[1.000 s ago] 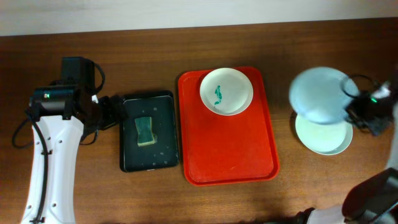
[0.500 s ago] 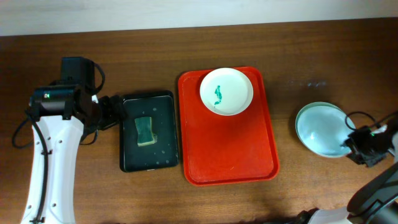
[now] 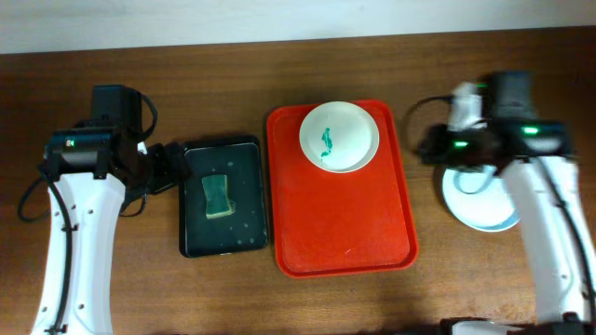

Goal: Clean dirty plates on tray and stack at the side
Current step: 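Move the right gripper to the white plate on the red tray and grasp its rim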

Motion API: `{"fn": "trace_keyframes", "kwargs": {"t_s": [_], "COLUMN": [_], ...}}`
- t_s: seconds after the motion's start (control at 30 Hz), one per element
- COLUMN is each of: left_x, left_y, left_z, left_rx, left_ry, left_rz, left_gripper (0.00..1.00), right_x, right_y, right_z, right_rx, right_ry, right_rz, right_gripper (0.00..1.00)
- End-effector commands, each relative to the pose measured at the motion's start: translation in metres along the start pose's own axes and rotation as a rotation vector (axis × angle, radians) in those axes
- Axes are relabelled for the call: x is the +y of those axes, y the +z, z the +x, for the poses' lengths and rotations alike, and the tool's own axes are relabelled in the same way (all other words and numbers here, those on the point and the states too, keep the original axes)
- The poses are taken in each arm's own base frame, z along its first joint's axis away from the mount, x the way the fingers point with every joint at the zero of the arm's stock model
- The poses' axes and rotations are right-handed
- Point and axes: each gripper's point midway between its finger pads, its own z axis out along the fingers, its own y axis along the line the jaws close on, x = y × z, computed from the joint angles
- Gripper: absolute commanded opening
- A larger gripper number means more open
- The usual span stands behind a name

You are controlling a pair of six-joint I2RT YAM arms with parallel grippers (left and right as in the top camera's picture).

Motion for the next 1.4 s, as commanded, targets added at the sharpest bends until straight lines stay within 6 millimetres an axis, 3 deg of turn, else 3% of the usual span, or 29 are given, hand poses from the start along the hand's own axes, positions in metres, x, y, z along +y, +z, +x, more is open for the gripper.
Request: {"fn": "trace_keyframes", "kwargs": {"t_s": [0.0,0.17,0.3,0.33,0.4,0.43,0.5,0.7,0.87,0.97,1.07,1.2,1.37], "left_x": [0.002,0.002,0.002,0.002,0.002,0.002,0.002,0.002,0.002,0.002,0.002,0.002,0.002], "left_y": [-0.005,-0.005,-0.005,-0.005,-0.005,-0.005,-0.005,-0.005,-0.005,-0.005,-0.005,-0.005,-0.005], "left_z": [-0.003,-0.003,-0.003,-0.003,-0.003,-0.003,-0.003,-0.003,-0.003,-0.003,-0.003,-0.003,-0.003], "left_rx": [-0.021,-0.021,-0.021,-0.021,-0.021,-0.022,-0.021,-0.021,-0.021,-0.021,-0.021,-0.021,-0.021], "left_ry": [0.005,0.005,0.005,0.005,0.005,0.005,0.005,0.005,0.005,0.005,0.005,0.005,0.005], "left_rz": [-0.004,-0.004,-0.004,-0.004,-0.004,-0.003,-0.004,-0.004,-0.004,-0.004,-0.004,-0.004,-0.004], "left_gripper": [0.99,0.99,0.99,0.99,0.99,0.99,0.99,0.99,0.99,0.99,0.99,0.99,0.99], "right_x": [0.015,0.007,-0.001,-0.005,-0.009,-0.008,-0.006,0.001,0.007,0.017,0.027,0.028,0.034], "right_y": [0.051,0.131,0.19,0.2,0.209,0.208,0.205,0.183,0.158,0.166,0.176,0.166,0.116], "right_z": [-0.002,-0.022,-0.012,-0.006,0.003,0.007,0.013,0.053,0.111,0.137,0.156,0.146,0.099], "right_rx": [0.049,0.067,0.145,0.167,0.205,0.222,0.246,0.423,0.656,0.688,0.691,0.623,0.418], "right_ry": [-0.159,-0.149,-0.079,-0.06,-0.053,-0.046,-0.02,0.109,0.27,0.33,0.366,0.346,0.158], "right_rz": [0.119,0.137,0.077,0.084,0.089,0.083,0.075,0.052,0.128,0.18,0.212,0.241,0.144], "right_gripper": [0.55,0.6,0.6,0.58,0.43,0.22,0.04,0.04,0.04,0.17,0.18,0.24,0.33]}}
